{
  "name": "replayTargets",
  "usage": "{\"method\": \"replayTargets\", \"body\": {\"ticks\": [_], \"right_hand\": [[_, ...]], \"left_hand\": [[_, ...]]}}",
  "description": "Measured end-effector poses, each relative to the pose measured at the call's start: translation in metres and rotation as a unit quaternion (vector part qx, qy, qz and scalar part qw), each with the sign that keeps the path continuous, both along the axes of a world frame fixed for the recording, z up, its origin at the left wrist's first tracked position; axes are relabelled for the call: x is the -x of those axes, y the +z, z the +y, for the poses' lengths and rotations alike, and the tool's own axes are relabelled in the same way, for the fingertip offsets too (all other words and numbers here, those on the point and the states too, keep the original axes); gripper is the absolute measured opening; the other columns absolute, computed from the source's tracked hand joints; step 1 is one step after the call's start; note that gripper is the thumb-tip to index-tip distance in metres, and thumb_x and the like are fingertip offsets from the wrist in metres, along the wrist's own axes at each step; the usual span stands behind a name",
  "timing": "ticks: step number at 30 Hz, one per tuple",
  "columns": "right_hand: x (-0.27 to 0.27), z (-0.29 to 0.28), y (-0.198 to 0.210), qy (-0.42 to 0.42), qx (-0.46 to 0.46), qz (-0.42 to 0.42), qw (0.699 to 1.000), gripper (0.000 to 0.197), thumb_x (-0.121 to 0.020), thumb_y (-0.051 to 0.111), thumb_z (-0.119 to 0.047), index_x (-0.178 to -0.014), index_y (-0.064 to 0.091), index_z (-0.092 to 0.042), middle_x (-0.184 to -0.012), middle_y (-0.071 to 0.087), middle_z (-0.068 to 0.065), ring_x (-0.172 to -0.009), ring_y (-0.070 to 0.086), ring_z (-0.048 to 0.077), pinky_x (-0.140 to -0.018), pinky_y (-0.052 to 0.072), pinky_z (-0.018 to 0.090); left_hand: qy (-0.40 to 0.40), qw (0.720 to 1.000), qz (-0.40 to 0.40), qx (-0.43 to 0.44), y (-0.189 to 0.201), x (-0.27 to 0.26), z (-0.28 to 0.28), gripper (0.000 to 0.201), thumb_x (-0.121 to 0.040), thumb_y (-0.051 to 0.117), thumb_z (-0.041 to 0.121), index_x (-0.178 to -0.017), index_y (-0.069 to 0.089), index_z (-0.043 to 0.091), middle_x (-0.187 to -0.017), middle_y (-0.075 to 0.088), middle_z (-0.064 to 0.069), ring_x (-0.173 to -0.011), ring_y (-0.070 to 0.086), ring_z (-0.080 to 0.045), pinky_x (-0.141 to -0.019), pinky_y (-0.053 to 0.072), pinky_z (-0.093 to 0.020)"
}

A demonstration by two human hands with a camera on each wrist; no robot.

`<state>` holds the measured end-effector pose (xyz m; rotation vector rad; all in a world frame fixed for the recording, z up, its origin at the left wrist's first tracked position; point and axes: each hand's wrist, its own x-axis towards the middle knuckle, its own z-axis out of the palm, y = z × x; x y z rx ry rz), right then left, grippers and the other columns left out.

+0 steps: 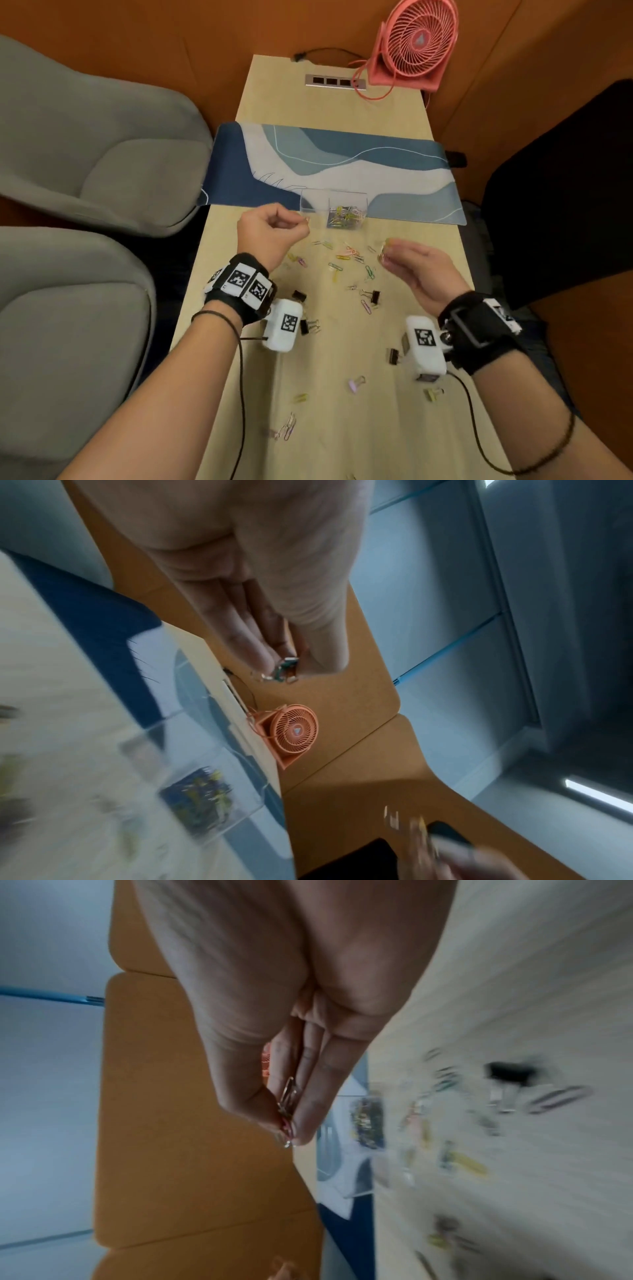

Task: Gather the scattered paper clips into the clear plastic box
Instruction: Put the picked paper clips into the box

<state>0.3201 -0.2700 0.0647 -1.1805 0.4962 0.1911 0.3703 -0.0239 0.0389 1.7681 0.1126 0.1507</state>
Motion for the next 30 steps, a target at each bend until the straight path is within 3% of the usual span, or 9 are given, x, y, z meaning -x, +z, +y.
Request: {"method": "replayTargets", "body": {"ticks": [5, 9, 13, 16, 20, 23, 25, 27, 30], "right_hand": [[-0.067, -0.002, 0.016, -0.005, 0.015, -0.047, 0.999, 0.014, -0.082, 0.063, 0.009, -0.096, 0.065, 0.007, -0.077, 0.071, 0.011, -0.069, 0.069, 0.017, -0.075, 0.059, 0.024], [-0.104, -0.005, 0.006, -0.007, 0.087, -0.072, 0.994, 0.019, -0.079, 0.068, 0.009, -0.098, 0.067, 0.008, -0.087, 0.07, 0.015, -0.073, 0.069, 0.019, -0.076, 0.059, 0.026], [-0.129, -0.008, -0.014, -0.004, 0.162, -0.106, 0.981, 0.015, -0.075, 0.072, 0.008, -0.088, 0.071, 0.001, -0.084, 0.072, 0.019, -0.074, 0.069, 0.024, -0.076, 0.058, 0.03], [-0.141, -0.012, -0.03, 0.012, 0.252, -0.132, 0.959, 0.015, -0.073, 0.074, 0.004, -0.083, 0.073, -0.007, -0.081, 0.073, 0.016, -0.073, 0.07, 0.023, -0.076, 0.059, 0.033], [-0.149, -0.008, -0.046, 0.051, 0.408, -0.181, 0.893, 0.014, -0.072, 0.076, -0.008, -0.08, 0.075, -0.019, -0.076, 0.073, -0.005, -0.07, 0.07, 0.008, -0.073, 0.056, 0.019], [-0.153, 0.002, -0.048, 0.083, 0.503, -0.231, 0.829, 0.011, -0.07, 0.074, -0.013, -0.079, 0.076, -0.02, -0.074, 0.072, -0.009, -0.066, 0.066, 0.002, -0.072, 0.047, 0.005], [-0.158, 0.009, -0.049, 0.127, 0.554, -0.256, 0.782, 0.011, -0.07, 0.072, -0.013, -0.079, 0.075, -0.019, -0.074, 0.072, -0.007, -0.069, 0.066, 0.007, -0.076, 0.049, 0.011], [-0.162, 0.016, -0.051, 0.184, 0.603, -0.267, 0.729, 0.014, -0.072, 0.069, -0.014, -0.083, 0.076, -0.02, -0.076, 0.073, -0.004, -0.072, 0.066, 0.012, -0.079, 0.054, 0.028], [-0.163, 0.024, -0.051, 0.238, 0.649, -0.239, 0.682, 0.023, -0.08, 0.067, -0.021, -0.102, 0.074, -0.021, -0.087, 0.073, -0.001, -0.083, 0.066, 0.02, -0.085, 0.054, 0.035]], "left_hand": [[0.017, 0.999, -0.03, -0.007, -0.009, -0.063, -0.04, 0.012, -0.068, 0.082, 0.015, -0.065, 0.072, 0.021, -0.071, 0.073, 0.004, -0.071, 0.069, -0.014, -0.072, 0.057, -0.025], [-0.013, 1.0, -0.016, -0.017, -0.024, -0.092, -0.063, 0.011, -0.07, 0.083, 0.015, -0.068, 0.073, 0.019, -0.074, 0.073, 0.004, -0.073, 0.068, -0.018, -0.07, 0.057, -0.026], [-0.071, 0.993, -0.033, -0.089, -0.042, -0.107, -0.077, 0.011, -0.074, 0.08, 0.01, -0.07, 0.073, 0.017, -0.071, 0.072, 0.003, -0.06, 0.06, -0.005, -0.063, 0.052, -0.017], [-0.1, 0.985, -0.038, -0.136, -0.057, -0.112, -0.08, 0.006, -0.076, 0.08, 0.009, -0.076, 0.077, 0.014, -0.072, 0.072, 0.002, -0.064, 0.065, -0.011, -0.066, 0.053, -0.017], [-0.111, 0.975, -0.075, -0.178, -0.062, -0.109, -0.078, 0.01, -0.076, 0.08, 0.007, -0.083, 0.078, 0.015, -0.081, 0.073, 0.004, -0.07, 0.067, -0.01, -0.072, 0.055, -0.017], [-0.102, 0.976, -0.103, -0.165, -0.059, -0.108, -0.072, 0.013, -0.078, 0.075, 0.003, -0.085, 0.078, 0.014, -0.087, 0.072, 0.001, -0.071, 0.066, -0.008, -0.069, 0.055, -0.016], [-0.076, 0.978, -0.117, -0.156, -0.058, -0.106, -0.066, 0.018, -0.08, 0.068, 0.001, -0.087, 0.078, 0.014, -0.088, 0.07, 0.0, -0.072, 0.066, -0.009, -0.069, 0.056, -0.019], [-0.048, 0.98, -0.126, -0.147, -0.058, -0.1, -0.058, 0.021, -0.081, 0.064, 0.0, -0.087, 0.078, 0.015, -0.087, 0.07, -0.001, -0.073, 0.065, -0.011, -0.07, 0.056, -0.023], [-0.033, 0.983, -0.116, -0.14, -0.056, -0.086, -0.044, 0.021, -0.082, 0.064, 0.002, -0.086, 0.077, 0.017, -0.086, 0.068, 0.001, -0.072, 0.064, -0.013, -0.069, 0.055, -0.024]]}}
